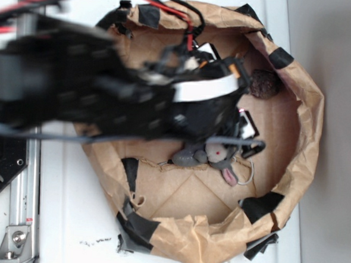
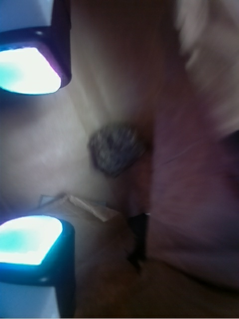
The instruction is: Grab the rock.
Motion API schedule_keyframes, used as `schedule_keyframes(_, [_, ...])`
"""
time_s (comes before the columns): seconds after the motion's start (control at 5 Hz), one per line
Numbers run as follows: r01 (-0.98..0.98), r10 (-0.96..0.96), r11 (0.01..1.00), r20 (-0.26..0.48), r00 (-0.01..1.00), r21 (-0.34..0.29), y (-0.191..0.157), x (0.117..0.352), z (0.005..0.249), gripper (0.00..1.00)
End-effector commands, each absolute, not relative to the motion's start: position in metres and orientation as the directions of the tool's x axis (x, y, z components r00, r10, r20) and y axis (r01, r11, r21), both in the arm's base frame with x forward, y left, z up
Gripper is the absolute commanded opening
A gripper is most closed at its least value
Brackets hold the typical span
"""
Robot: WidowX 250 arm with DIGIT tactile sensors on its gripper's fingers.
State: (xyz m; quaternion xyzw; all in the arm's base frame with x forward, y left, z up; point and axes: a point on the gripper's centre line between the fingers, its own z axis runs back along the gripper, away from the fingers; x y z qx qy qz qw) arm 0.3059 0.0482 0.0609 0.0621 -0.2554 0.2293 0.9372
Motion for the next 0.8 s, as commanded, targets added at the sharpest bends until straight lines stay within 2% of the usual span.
schedule_keyframes(0.0, [-0.448, 0.360, 0.894, 0.563, 0.744, 0.021, 0.072, 0.314, 0.076, 1.00])
schedule_keyframes(0.4, [-0.239, 0.149, 0.965, 0.527, 0.837, 0.106, 0.070, 0.311, 0.050, 1.00])
schedule_keyframes(0.6, [-0.252, 0.160, 0.960, 0.499, 0.852, 0.123, 0.078, 0.311, 0.042, 1.00])
